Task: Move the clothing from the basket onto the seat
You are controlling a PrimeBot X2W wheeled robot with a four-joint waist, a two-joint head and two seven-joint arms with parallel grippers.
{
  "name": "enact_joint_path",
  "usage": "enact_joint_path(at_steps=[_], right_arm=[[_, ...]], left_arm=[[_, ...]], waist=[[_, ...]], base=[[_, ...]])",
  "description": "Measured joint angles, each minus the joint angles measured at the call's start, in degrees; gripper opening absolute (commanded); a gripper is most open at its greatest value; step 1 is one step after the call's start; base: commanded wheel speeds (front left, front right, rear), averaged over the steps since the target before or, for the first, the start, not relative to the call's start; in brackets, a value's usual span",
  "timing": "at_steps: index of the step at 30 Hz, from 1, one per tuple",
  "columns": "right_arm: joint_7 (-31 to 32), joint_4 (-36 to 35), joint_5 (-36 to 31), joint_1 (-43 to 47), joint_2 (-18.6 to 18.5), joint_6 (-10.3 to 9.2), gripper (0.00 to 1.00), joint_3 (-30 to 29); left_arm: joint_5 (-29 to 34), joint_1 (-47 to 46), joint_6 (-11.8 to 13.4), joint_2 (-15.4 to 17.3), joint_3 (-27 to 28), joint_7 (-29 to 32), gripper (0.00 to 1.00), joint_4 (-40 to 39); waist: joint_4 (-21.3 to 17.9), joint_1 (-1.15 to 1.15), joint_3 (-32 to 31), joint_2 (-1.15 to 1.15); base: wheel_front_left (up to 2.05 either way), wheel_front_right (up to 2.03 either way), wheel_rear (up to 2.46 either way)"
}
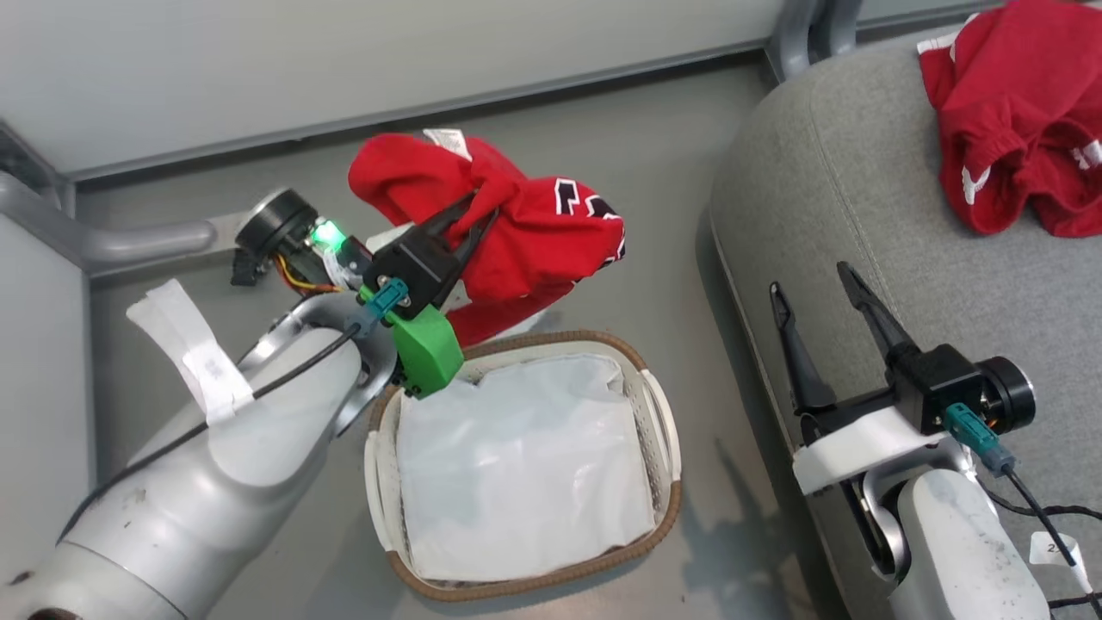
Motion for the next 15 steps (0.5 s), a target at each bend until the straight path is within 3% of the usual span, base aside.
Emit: enact_joint_path(at_steps=[15], right_arm=[[0.0, 3.3, -0.3, -0.2, 0.0, 0.0, 1.0, 6.7]], left_arm=[[-3.4, -12.7, -0.7, 2.6, -5.2, 5.5, 0.0, -7.9]], waist=[[3.6, 0.0, -11.0, 0.0]], base=[[0.0, 0.0, 0.0]])
